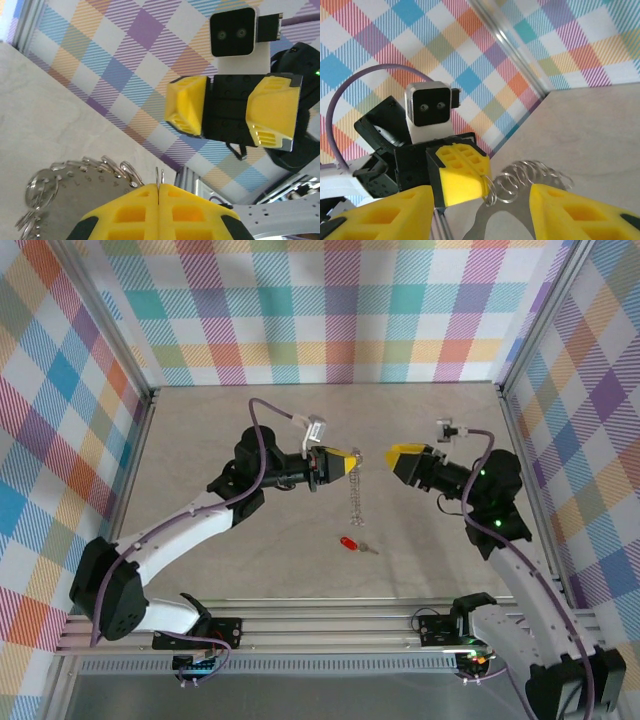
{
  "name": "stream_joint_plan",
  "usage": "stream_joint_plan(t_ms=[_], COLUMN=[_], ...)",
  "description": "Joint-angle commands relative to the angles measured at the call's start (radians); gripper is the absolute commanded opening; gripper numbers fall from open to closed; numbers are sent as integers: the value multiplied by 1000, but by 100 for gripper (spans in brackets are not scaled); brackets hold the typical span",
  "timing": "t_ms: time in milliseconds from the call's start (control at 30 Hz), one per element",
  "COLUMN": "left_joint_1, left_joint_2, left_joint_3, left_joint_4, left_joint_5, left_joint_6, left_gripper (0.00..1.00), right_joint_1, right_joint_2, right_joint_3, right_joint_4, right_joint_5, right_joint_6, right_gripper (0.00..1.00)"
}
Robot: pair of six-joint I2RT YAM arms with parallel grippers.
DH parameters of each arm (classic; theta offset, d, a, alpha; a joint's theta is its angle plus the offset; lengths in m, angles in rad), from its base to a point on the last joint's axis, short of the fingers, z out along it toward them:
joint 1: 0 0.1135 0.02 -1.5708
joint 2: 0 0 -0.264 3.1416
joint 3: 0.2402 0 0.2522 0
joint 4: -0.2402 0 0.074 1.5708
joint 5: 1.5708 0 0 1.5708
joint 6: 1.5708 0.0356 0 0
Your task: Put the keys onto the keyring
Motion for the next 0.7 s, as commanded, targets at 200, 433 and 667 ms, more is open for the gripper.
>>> stream_joint_plan(t_ms=[200, 433, 667], left_joint_1=[-14, -16, -15], left_joint_2=[-77, -80, -86], left_joint_3=[96, 117, 127], left_joint_4=[-129, -140, -141], left_joint_5=[-11, 15, 4], left_joint_6=[282, 332, 326], left_gripper=[0, 0, 0], right_joint_1=[-1, 2, 13], right_joint_2=[-63, -27, -17], right_joint_3=[-34, -25, -49], right_joint_4=[-152, -114, -95], right_joint_5=[87, 36, 40], right_joint_6=[-23, -16, -9], right_gripper=[53, 52, 50])
